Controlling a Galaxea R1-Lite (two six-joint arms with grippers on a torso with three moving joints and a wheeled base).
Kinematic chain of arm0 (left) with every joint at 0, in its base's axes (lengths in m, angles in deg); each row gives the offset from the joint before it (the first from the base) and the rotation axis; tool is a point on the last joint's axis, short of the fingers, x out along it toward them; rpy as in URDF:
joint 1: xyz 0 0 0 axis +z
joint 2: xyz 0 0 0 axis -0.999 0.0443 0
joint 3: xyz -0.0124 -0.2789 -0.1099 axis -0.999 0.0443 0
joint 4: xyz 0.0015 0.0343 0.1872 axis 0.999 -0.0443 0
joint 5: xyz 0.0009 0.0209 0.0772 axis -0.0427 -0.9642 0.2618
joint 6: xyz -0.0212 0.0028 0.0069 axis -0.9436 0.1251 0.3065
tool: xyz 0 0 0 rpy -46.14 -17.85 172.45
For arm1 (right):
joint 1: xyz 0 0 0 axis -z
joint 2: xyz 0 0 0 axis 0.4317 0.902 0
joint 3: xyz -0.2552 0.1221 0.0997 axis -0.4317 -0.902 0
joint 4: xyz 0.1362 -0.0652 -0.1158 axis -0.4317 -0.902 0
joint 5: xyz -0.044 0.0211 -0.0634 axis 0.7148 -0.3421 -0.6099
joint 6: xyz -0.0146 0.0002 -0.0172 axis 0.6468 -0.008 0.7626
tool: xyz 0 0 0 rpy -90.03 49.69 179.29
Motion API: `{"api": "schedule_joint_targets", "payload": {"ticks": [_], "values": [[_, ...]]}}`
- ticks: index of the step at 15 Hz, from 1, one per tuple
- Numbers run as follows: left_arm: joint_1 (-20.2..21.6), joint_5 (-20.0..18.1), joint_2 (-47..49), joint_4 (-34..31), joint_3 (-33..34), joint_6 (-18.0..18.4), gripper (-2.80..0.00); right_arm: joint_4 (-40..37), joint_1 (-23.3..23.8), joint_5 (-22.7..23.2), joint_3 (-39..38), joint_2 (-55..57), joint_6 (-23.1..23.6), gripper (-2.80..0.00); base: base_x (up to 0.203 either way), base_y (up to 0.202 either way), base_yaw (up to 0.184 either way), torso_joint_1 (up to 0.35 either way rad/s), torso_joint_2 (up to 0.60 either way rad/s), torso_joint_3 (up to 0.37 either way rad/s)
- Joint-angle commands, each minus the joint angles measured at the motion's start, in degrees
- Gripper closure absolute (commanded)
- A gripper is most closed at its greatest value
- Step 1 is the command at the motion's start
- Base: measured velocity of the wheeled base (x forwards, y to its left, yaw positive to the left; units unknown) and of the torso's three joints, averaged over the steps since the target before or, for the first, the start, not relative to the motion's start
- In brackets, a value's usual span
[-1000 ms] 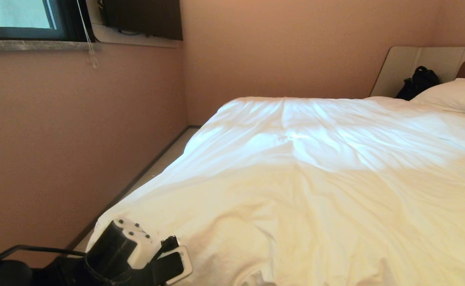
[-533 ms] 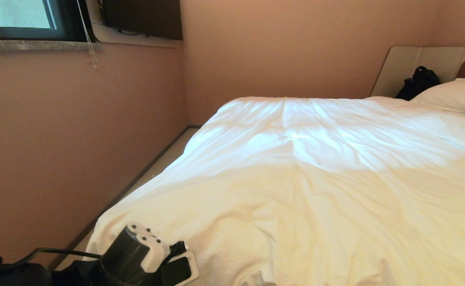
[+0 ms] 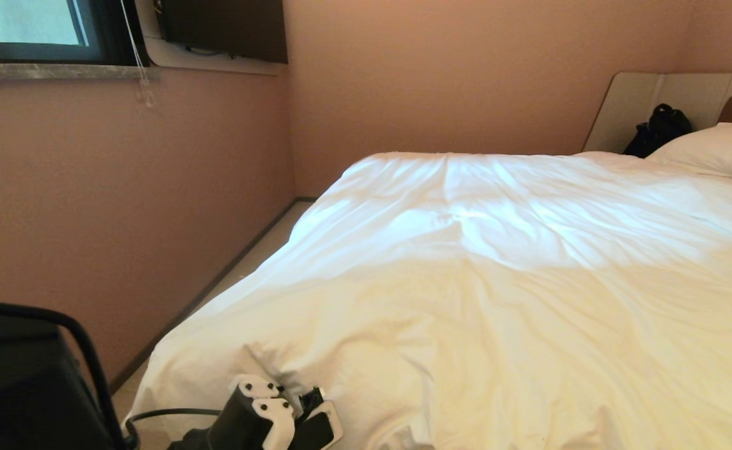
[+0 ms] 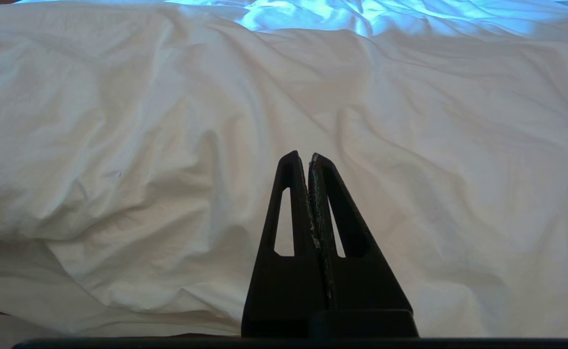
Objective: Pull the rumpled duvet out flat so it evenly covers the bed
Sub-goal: Flatten the corners of the folded blanket
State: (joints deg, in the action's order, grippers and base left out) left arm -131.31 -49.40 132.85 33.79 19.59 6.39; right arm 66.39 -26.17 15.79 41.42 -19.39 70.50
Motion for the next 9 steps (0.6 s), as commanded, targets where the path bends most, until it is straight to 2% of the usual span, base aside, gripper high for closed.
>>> {"api": "schedule_joint_targets", "payload": {"ticks": [1, 3, 5, 9], "values": [[-0.2, 0.9, 6.8, 7.6, 1.5, 0.5, -2.80, 0.0, 0.0, 0.0, 0.0, 0.1, 0.0, 0.00, 0.000, 0.000, 0.000, 0.000, 0.00, 0.000], [-0.2, 1.5, 10.8, 15.5, 3.1, 1.2, -2.80, 0.0, 0.0, 0.0, 0.0, 0.1, 0.0, 0.00, 0.000, 0.000, 0.000, 0.000, 0.00, 0.000], [-0.2, 1.8, 12.8, 19.4, 3.8, 1.8, -2.80, 0.0, 0.0, 0.0, 0.0, 0.1, 0.0, 0.00, 0.000, 0.000, 0.000, 0.000, 0.00, 0.000], [-0.1, 1.8, 12.8, 19.4, 3.8, 1.8, -2.80, 0.0, 0.0, 0.0, 0.0, 0.1, 0.0, 0.00, 0.000, 0.000, 0.000, 0.000, 0.00, 0.000]]}}
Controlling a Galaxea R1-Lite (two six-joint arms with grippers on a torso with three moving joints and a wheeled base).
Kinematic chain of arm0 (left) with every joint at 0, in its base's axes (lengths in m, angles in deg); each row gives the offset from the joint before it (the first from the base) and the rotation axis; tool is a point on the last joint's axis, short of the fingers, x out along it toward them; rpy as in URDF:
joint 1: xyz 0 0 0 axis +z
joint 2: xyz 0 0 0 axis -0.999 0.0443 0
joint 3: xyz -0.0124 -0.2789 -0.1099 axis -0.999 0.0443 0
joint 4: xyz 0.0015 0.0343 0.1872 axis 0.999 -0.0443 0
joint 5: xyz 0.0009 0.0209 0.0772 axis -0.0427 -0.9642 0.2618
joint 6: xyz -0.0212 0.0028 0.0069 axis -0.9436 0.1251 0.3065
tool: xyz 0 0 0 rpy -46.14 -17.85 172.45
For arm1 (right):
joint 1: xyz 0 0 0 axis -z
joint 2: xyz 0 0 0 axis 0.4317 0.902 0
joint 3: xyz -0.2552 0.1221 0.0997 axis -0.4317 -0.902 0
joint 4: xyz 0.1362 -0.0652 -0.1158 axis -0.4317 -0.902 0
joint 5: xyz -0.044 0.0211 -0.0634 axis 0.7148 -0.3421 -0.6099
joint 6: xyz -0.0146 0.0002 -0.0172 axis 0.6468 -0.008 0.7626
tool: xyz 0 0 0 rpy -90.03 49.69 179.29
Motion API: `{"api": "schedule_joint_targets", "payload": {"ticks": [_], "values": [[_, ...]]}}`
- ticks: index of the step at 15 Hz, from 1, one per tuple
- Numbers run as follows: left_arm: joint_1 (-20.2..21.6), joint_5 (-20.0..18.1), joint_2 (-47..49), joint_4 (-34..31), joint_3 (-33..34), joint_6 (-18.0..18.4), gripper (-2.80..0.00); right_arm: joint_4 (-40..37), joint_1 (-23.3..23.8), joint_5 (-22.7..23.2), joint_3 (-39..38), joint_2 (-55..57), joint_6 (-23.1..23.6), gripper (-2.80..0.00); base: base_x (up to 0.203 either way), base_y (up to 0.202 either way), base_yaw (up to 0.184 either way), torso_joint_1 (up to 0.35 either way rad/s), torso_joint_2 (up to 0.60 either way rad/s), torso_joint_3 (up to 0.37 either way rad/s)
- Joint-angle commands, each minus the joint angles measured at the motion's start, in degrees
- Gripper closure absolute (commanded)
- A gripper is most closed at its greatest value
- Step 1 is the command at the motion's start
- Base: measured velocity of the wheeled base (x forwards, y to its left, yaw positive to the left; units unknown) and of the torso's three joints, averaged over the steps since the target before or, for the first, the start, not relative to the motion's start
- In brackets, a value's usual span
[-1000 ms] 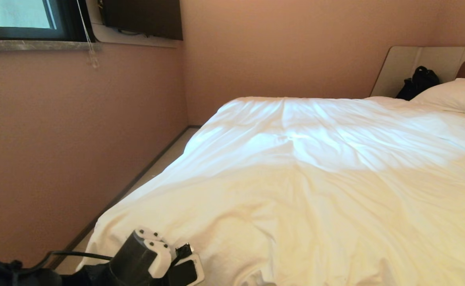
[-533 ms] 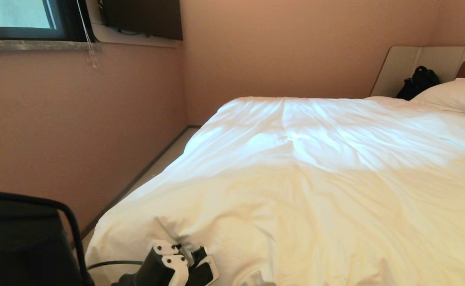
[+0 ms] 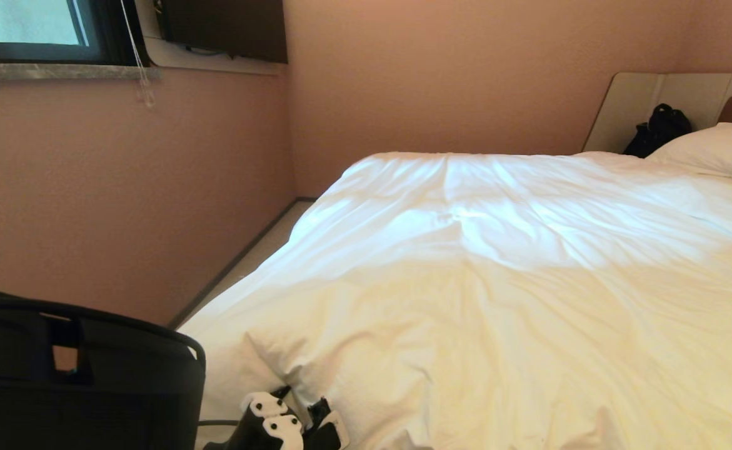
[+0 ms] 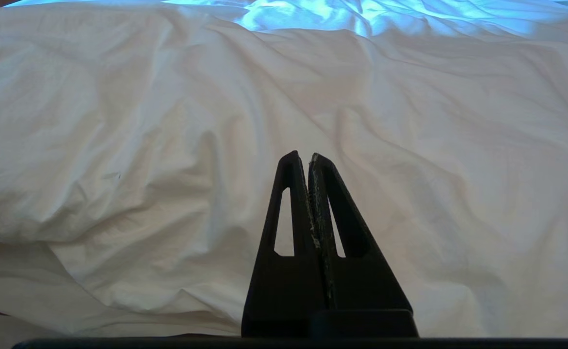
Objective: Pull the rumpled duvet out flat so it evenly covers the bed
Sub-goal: Flatten the corners of the folded blanket
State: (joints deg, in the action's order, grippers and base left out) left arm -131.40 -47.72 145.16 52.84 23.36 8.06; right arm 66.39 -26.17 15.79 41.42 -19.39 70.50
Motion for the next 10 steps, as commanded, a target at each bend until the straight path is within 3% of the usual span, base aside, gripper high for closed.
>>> {"api": "schedule_joint_targets", "payload": {"ticks": [1, 2, 10], "values": [[0.0, 0.1, 0.5, 0.4, 0.1, 0.2, -2.80, 0.0, 0.0, 0.0, 0.0, 0.1, 0.0, 0.00, 0.000, 0.000, 0.000, 0.000, 0.00, 0.000], [0.0, 0.1, 0.6, 0.4, 0.0, 0.2, 0.00, 0.0, 0.0, 0.0, 0.0, 0.1, 0.0, 0.00, 0.000, 0.000, 0.000, 0.000, 0.00, 0.000], [0.3, 0.2, -0.6, 2.5, 0.8, 0.2, 0.00, 0.0, 0.0, 0.0, 0.0, 0.1, 0.0, 0.00, 0.000, 0.000, 0.000, 0.000, 0.00, 0.000]]}}
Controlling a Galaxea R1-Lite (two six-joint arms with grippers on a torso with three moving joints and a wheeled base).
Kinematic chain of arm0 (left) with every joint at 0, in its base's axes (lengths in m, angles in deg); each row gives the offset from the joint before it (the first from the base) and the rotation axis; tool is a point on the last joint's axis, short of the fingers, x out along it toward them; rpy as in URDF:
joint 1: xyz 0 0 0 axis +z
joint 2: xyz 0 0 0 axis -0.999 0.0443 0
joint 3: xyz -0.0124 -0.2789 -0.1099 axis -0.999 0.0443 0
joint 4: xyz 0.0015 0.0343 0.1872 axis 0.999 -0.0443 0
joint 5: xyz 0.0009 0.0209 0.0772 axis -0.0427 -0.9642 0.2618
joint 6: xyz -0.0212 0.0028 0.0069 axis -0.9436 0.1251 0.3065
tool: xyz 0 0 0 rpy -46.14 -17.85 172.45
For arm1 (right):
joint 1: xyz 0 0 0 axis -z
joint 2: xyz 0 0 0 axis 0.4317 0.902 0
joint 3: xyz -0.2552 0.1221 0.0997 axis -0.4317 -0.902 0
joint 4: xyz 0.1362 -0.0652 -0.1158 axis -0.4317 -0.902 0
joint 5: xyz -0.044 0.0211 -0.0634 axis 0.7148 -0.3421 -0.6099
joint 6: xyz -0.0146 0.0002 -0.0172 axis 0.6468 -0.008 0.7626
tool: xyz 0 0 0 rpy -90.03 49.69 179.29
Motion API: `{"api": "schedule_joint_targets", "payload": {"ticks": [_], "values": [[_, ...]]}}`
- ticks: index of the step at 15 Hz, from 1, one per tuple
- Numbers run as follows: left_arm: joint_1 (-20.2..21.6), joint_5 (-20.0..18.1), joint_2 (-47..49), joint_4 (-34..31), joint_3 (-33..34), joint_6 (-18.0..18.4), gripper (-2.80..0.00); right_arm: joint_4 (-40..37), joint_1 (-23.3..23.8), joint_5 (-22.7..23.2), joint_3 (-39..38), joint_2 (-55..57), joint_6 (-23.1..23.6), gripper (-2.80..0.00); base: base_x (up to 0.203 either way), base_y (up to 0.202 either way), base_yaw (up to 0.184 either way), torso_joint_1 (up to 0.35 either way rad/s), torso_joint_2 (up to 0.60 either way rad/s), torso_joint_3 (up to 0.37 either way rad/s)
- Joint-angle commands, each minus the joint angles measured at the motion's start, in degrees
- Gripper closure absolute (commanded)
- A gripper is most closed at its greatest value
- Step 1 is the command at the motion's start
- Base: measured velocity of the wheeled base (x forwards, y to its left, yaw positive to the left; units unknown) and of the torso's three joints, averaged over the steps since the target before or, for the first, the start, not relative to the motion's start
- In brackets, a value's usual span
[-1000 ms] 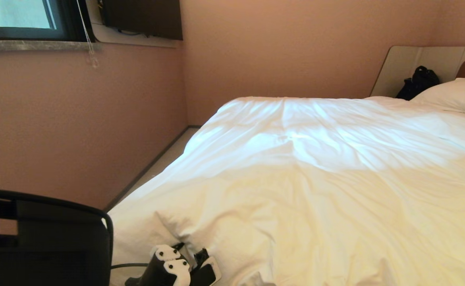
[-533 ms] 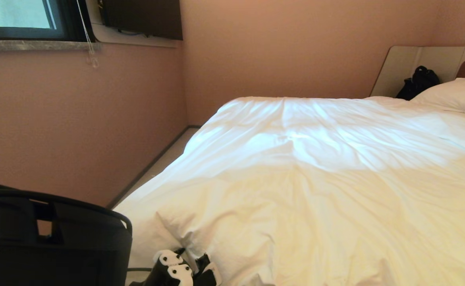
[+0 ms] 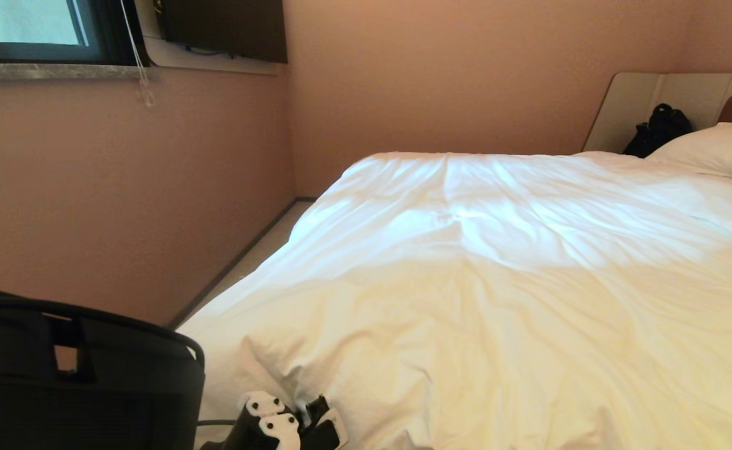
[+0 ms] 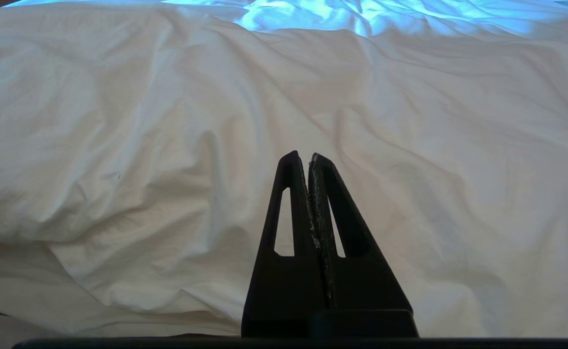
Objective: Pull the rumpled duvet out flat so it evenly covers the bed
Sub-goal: Flatten the corners of the folded blanket
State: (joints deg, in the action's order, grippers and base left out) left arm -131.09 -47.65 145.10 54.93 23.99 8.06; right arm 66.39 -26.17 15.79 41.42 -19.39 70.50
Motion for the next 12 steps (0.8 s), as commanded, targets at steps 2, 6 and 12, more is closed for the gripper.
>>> {"api": "schedule_joint_targets", "payload": {"ticks": [2, 6, 12], "values": [[0.1, 1.2, -0.6, 0.5, -0.1, 0.5, 0.00, 0.1, 0.0, 0.0, 0.0, 0.1, 0.0, 0.00, 0.000, 0.000, 0.000, 0.000, 0.00, 0.000], [0.2, 1.4, -3.4, 0.7, 1.5, 0.6, 0.00, 0.0, 0.0, 0.0, 0.0, 0.1, 0.0, 0.00, 0.000, 0.000, 0.000, 0.000, 0.00, 0.000], [1.5, 1.7, -18.1, 0.1, 9.8, 1.0, 0.00, 0.0, 0.0, 0.0, 0.0, 0.1, 0.0, 0.00, 0.000, 0.000, 0.000, 0.000, 0.00, 0.000]]}}
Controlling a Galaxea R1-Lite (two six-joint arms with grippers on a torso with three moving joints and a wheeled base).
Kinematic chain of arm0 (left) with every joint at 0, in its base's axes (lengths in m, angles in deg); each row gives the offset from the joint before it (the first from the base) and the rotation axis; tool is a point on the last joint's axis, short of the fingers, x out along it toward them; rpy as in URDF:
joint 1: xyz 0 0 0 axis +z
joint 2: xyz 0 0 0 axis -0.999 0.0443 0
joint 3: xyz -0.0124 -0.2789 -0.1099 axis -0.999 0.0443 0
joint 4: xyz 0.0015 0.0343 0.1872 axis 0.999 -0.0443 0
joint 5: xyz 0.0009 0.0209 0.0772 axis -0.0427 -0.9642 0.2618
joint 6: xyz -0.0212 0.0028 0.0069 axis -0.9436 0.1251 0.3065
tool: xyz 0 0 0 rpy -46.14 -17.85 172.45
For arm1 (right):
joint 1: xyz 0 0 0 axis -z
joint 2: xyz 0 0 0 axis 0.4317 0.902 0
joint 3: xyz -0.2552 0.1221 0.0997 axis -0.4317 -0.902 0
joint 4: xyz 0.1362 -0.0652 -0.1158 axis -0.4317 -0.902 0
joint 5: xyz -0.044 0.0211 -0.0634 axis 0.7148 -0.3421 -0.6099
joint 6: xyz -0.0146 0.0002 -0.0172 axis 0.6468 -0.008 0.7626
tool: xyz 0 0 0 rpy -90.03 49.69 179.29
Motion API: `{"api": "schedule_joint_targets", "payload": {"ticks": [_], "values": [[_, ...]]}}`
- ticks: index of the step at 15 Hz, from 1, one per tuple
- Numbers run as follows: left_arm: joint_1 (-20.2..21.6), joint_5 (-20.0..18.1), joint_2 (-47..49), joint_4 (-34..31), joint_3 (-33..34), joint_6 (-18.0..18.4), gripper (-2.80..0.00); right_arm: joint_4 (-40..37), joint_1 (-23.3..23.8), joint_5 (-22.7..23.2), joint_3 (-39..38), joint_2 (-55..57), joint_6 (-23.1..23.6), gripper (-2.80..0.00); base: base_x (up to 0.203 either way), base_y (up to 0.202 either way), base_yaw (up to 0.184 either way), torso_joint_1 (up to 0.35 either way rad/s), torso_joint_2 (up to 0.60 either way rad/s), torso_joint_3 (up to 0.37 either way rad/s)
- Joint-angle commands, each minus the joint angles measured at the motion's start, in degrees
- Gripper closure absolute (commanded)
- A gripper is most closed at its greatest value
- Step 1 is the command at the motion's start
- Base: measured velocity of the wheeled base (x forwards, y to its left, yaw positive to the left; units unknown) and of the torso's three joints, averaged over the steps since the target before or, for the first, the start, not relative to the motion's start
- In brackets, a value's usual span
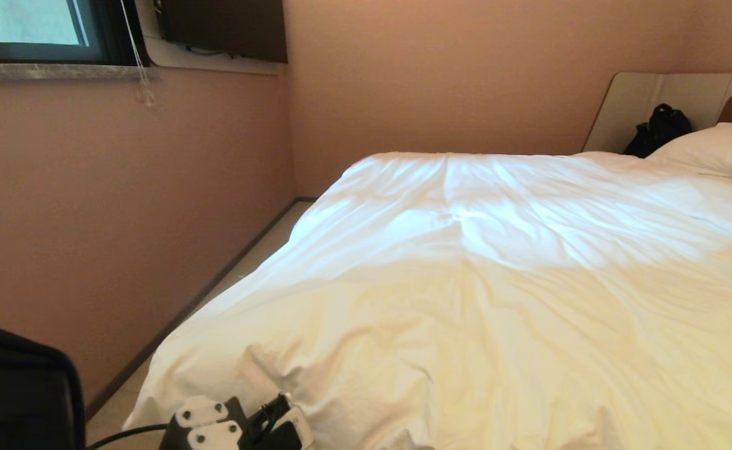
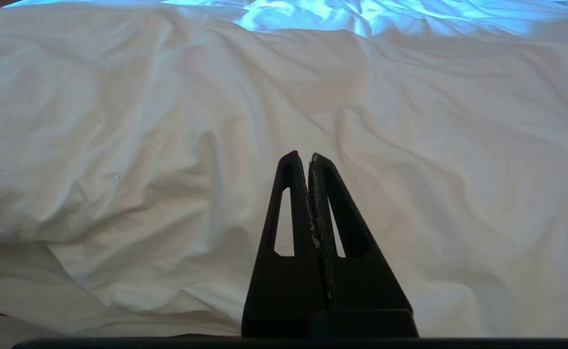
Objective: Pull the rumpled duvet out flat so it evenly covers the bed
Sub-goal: Flatten the corners of the folded blanket
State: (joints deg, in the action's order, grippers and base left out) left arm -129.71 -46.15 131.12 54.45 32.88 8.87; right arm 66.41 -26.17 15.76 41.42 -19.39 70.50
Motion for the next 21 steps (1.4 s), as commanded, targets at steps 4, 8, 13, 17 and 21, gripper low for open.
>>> {"api": "schedule_joint_targets", "payload": {"ticks": [4, 8, 13, 17, 21], "values": [[3.5, 0.3, -12.6, -4.6, 1.4, 1.0, 0.00, 0.0, 0.0, 0.0, 0.0, 0.1, 0.0, 0.00, 0.000, 0.000, 0.000, 0.000, 0.00, 0.000], [3.4, 0.1, -7.7, -7.2, -3.6, 1.2, 0.00, 0.0, 0.0, 0.0, 0.0, 0.1, 0.0, 0.00, 0.000, 0.000, 0.000, 0.000, 0.00, 0.000], [2.2, -0.3, -5.0, -7.5, -3.0, 2.8, -2.80, 0.1, 0.0, 0.0, 0.0, 0.1, 0.0, 0.00, 0.000, 0.000, 0.000, 0.000, 0.00, 0.000], [0.6, -1.4, 1.7, -6.5, -3.7, 2.7, -2.80, 0.0, 0.0, 0.0, 0.0, 0.1, 0.0, 0.00, 0.000, 0.000, 0.000, 0.000, 0.00, 0.000], [-0.6, -1.1, 8.3, -3.8, -5.7, 2.9, -2.80, 0.0, 0.0, 0.0, 0.0, 0.1, 0.0, 0.00, 0.000, 0.000, 0.000, 0.000, 0.00, 0.000]]}}
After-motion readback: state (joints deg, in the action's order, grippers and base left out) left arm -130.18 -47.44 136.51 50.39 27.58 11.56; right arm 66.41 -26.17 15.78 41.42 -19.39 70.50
